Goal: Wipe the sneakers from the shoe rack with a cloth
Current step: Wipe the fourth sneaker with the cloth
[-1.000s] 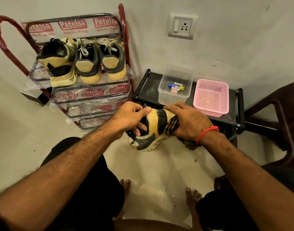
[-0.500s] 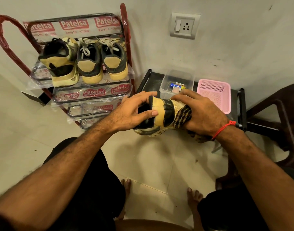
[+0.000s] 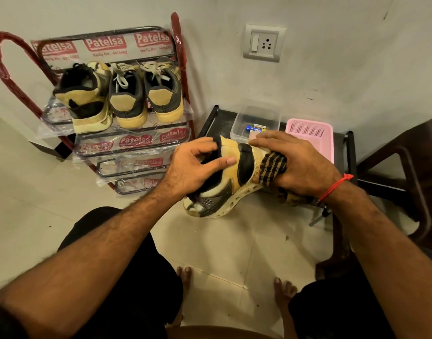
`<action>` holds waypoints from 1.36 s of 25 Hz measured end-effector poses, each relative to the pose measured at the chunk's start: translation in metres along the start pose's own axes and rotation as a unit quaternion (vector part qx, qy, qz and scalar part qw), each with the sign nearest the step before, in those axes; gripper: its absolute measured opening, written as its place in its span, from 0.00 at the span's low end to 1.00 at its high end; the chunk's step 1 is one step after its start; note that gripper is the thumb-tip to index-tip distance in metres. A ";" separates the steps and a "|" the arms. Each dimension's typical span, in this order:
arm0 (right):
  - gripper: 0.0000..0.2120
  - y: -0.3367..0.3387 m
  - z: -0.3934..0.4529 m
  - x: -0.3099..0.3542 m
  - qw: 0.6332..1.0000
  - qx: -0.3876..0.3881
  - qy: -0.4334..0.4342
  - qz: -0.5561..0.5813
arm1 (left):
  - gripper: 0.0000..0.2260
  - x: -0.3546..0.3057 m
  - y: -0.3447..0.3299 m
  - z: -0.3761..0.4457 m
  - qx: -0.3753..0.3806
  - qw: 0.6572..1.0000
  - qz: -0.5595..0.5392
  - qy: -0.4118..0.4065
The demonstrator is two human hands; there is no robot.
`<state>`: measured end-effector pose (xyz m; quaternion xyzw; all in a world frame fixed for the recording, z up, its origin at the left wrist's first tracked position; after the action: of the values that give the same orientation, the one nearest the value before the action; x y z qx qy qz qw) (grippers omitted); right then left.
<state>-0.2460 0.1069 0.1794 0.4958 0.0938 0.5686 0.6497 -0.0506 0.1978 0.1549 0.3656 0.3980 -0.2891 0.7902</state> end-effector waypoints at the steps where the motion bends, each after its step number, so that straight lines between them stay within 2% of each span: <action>1: 0.28 0.005 0.003 0.002 0.999 -0.050 -0.005 0.004 | 0.11 0.005 0.002 0.002 -0.036 0.998 -0.015 0.048; 2: 0.23 0.012 0.005 0.004 0.992 -0.125 -0.018 0.011 | 0.10 0.009 0.005 0.004 -0.070 0.993 -0.025 0.087; 4: 0.16 0.020 0.005 0.015 0.954 -0.288 -0.069 0.051 | 0.12 0.011 0.008 0.007 -0.123 0.986 0.002 0.110; 5: 0.14 0.017 0.004 0.021 0.932 -0.337 -0.102 0.082 | 0.13 0.011 0.007 0.006 -0.135 0.984 0.024 0.110; 6: 0.13 0.009 0.004 0.026 0.923 -0.347 -0.127 0.109 | 0.13 0.010 0.004 0.004 -0.142 0.983 0.043 0.107; 8: 0.17 -0.021 0.005 0.039 0.951 -0.259 -0.136 0.105 | 0.13 0.008 -0.001 0.004 -0.147 0.981 0.066 0.106; 10: 0.18 -0.055 -0.006 0.055 0.985 -0.135 -0.076 0.082 | 0.15 0.013 0.004 0.009 -0.177 0.973 0.058 0.136; 12: 0.15 -0.084 -0.029 0.083 0.994 -0.064 0.052 0.078 | 0.15 0.022 0.020 0.017 -0.240 0.952 0.052 0.182; 14: 0.12 -0.098 -0.049 0.113 0.977 -0.032 0.203 0.061 | 0.17 0.031 0.032 0.020 -0.270 0.934 0.053 0.228; 15: 0.12 -0.096 -0.047 0.115 0.973 -0.026 0.218 0.070 | 0.18 0.033 0.031 0.019 -0.259 0.934 0.055 0.241; 17: 0.14 -0.076 -0.022 0.099 0.985 -0.056 0.143 0.083 | 0.17 0.030 0.019 0.015 -0.192 0.952 0.049 0.233; 20: 0.15 -0.026 0.013 0.053 0.971 -0.238 0.030 0.008 | 0.14 0.012 -0.009 0.004 -0.080 0.983 0.019 0.165; 22: 0.17 -0.008 0.021 0.024 0.949 -0.311 -0.054 -0.012 | 0.12 0.003 -0.019 -0.001 -0.063 0.990 0.045 0.119; 25: 0.19 -0.008 0.020 0.011 0.932 -0.340 -0.127 -0.002 | 0.14 0.009 -0.019 -0.001 -0.092 0.986 0.050 0.131; 27: 0.15 -0.028 0.013 0.029 0.949 -0.300 -0.095 0.030 | 0.14 0.018 -0.011 0.003 -0.135 0.971 0.034 0.195; 30: 0.13 -0.083 -0.017 0.073 0.995 -0.093 0.011 0.019 | 0.15 0.034 0.018 0.012 -0.249 0.920 0.011 0.304; 32: 0.19 -0.105 -0.037 0.087 0.996 0.026 0.079 -0.042 | 0.14 0.040 0.035 0.015 -0.303 0.889 -0.022 0.342; 33: 0.22 -0.104 -0.038 0.088 0.994 0.036 0.088 -0.050 | 0.13 0.043 0.039 0.016 -0.314 0.882 -0.036 0.351; 34: 0.25 -0.095 -0.032 0.086 0.996 0.014 0.074 -0.044 | 0.13 0.044 0.042 0.015 -0.316 0.878 -0.043 0.357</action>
<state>-0.1775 0.2088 0.1303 0.4572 0.1711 0.5732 0.6581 0.0095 0.2017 0.1390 0.1580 0.7384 -0.0313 0.6548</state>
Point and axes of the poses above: each hand's wrist, its own z-axis towards the middle knuckle, its own y-axis out of the back of the hand, x = y × z, the point moved 5 cm from there along z, towards the middle knuckle, and after that the axes turned 14 degrees about -x, right-handed, at the moved point
